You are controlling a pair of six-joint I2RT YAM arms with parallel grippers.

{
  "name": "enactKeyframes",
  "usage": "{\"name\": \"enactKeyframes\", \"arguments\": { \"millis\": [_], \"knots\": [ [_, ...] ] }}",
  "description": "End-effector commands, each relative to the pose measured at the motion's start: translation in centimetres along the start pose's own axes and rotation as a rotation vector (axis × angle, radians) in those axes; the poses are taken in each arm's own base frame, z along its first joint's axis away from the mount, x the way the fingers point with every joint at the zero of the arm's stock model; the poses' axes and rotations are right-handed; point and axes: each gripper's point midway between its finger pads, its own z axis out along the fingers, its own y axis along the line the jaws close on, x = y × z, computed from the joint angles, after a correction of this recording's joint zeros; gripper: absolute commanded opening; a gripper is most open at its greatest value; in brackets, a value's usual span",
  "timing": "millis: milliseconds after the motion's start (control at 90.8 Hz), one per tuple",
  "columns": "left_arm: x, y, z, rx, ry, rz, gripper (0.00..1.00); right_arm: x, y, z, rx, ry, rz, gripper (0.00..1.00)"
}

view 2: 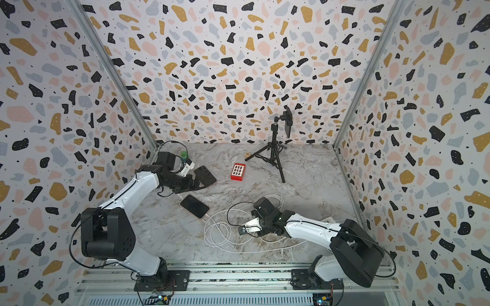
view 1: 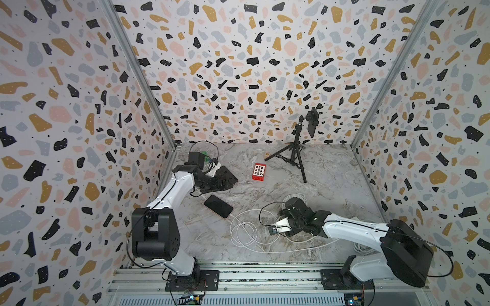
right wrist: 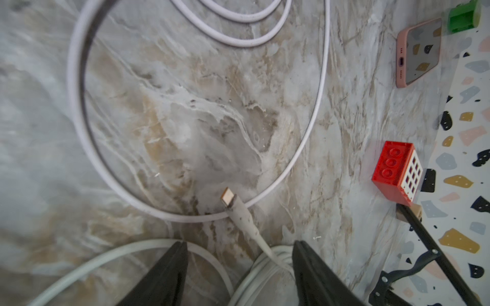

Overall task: Plug the charging cable into the phone
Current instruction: Pick up the charging cable from the center of the board.

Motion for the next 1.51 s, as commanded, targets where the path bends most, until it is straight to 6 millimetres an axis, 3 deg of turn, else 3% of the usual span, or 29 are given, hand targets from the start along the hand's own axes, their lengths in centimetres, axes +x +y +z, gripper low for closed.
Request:
{"name": "enactKeyframes", "arguments": {
  "millis": [0,110,198,374,496,650,749,826,1013,1101,1255,1398,1498],
  "knots": [
    [0.1,-1.3,-0.7,0.041,-0.028,0.057,0.99,-0.8,-3.5,0.7,0.163,-0.026,-0.076,0.64],
    [0.1,-1.1,-0.6,0.037,-0.032,0.05,0.99,-0.4,-3.7,2.0,0.181,-0.009,-0.073,0.53],
    [0.1,-1.1,-0.5,0.04,-0.033,0.041,0.99,0.0,-3.9,2.5,0.209,0.011,-0.078,0.36],
    [0.4,-2.1,-0.5,0.093,-0.035,0.072,0.98,-1.2,-4.4,0.8,0.198,-0.049,-0.042,0.0],
    [-0.3,-4.6,-1.7,0.194,-0.093,0.161,0.98,-1.8,-5.0,-0.7,0.163,-0.094,0.052,0.0],
    [-1.7,-7.5,-3.6,0.263,-0.185,0.285,0.98,-2.4,-7.5,-3.2,0.176,-0.199,0.24,0.0],
    [-1.6,-11.4,-5.9,0.451,-0.243,0.478,0.96,-3.2,-8.7,-5.2,0.069,-0.308,0.41,0.0],
    [-1.9,-13.4,-6.8,0.519,-0.273,0.584,0.94,-3.9,-9.4,-6.4,-0.019,-0.381,0.517,0.0],
    [-1.5,-16.1,-6.3,0.538,-0.274,0.809,0.9,-5.2,-10.0,-7.6,-0.204,-0.471,0.661,0.0],
    [0.8,-17.6,-6.0,0.593,-0.248,0.954,0.84,-6.1,-10.1,-8.1,-0.278,-0.52,0.711,0.0],
    [4.1,-19.6,-5.2,0.618,-0.193,1.152,0.84,-6.9,-10.1,-8.4,-0.336,-0.569,0.746,0.0],
    [5.6,-19.3,-2.9,0.586,-0.127,1.225,0.84,-7.3,-10.5,-9.0,-0.351,-0.599,0.764,0.0],
    [5.4,-19.0,-1.4,0.54,-0.126,1.252,0.83,-7.8,-10.8,-9.6,-0.365,-0.629,0.775,0.0]
  ]
}}
